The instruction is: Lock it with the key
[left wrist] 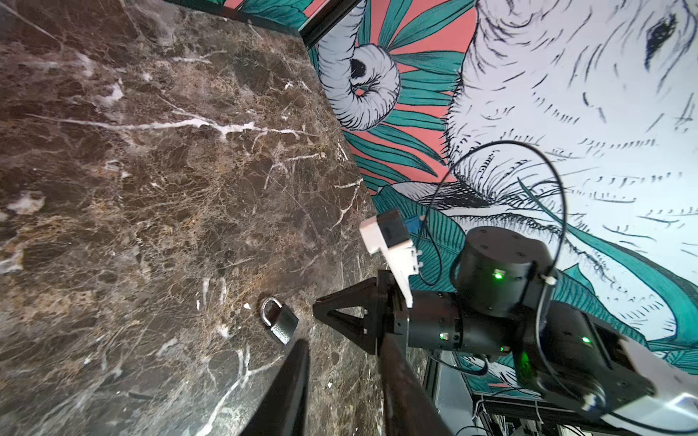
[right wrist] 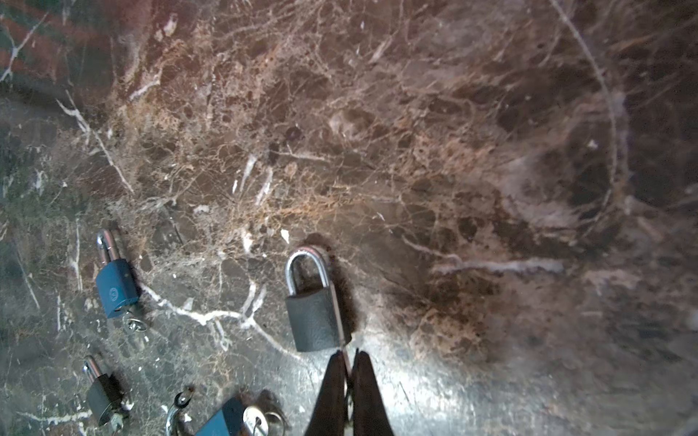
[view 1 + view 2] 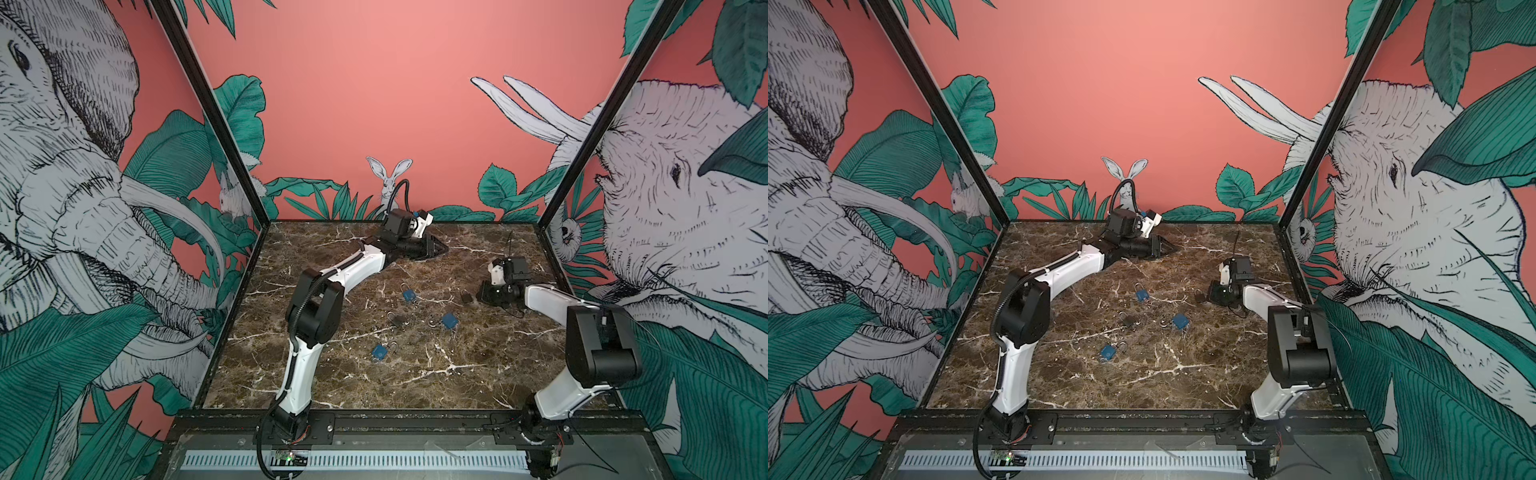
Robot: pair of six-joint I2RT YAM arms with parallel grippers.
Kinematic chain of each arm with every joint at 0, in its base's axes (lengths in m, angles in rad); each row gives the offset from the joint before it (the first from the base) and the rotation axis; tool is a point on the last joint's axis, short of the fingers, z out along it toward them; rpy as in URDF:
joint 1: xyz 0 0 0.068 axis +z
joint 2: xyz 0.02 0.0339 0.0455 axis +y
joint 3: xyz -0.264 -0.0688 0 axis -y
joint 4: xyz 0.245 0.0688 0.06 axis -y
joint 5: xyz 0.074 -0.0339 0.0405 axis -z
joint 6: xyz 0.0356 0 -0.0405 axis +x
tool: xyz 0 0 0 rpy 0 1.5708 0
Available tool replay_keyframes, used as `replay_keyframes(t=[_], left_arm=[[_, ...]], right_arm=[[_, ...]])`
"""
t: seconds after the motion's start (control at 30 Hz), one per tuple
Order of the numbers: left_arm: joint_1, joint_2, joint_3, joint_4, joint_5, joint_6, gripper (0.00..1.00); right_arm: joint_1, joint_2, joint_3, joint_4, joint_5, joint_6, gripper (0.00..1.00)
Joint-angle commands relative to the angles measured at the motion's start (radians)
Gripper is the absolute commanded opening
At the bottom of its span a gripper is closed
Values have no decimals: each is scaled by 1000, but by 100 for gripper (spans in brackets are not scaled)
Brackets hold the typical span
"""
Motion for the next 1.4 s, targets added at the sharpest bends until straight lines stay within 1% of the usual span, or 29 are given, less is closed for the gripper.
replay_keyframes(t=[0.0,0.17,0.37,0.57,0.77,0.83,0.9,1.03,1.13,1.27,1.37], left_arm=[[11,-58,-42,89,18,-22,35],[14,-66,-60,108,14,-27,34],[17,-60,-78,133,19,-50,35],[20,-60,-85,147,24,-60,34],[21,-86,-113,147,16,-58,34],[23,-109,-131,129,1,-44,34],[26,-144,-158,93,-29,-18,34],[25,-235,-230,5,-94,31,34],[26,-325,-319,-68,-174,55,33],[23,-450,-454,-156,-268,70,33],[21,-527,-567,-148,-308,48,33]], right_arm=[[7,26,26,38,14,7,1],[10,52,30,51,13,11,5],[15,68,36,57,17,9,15],[18,65,37,53,18,7,19],[24,-16,19,25,52,5,21],[31,-53,11,-5,88,-8,22],[39,-137,-6,-36,123,-24,23],[68,-242,-58,-72,159,-47,25],[104,-311,-101,-95,180,-53,28],[177,-379,-159,-142,214,-60,31],[224,-402,-194,-165,230,-62,32]])
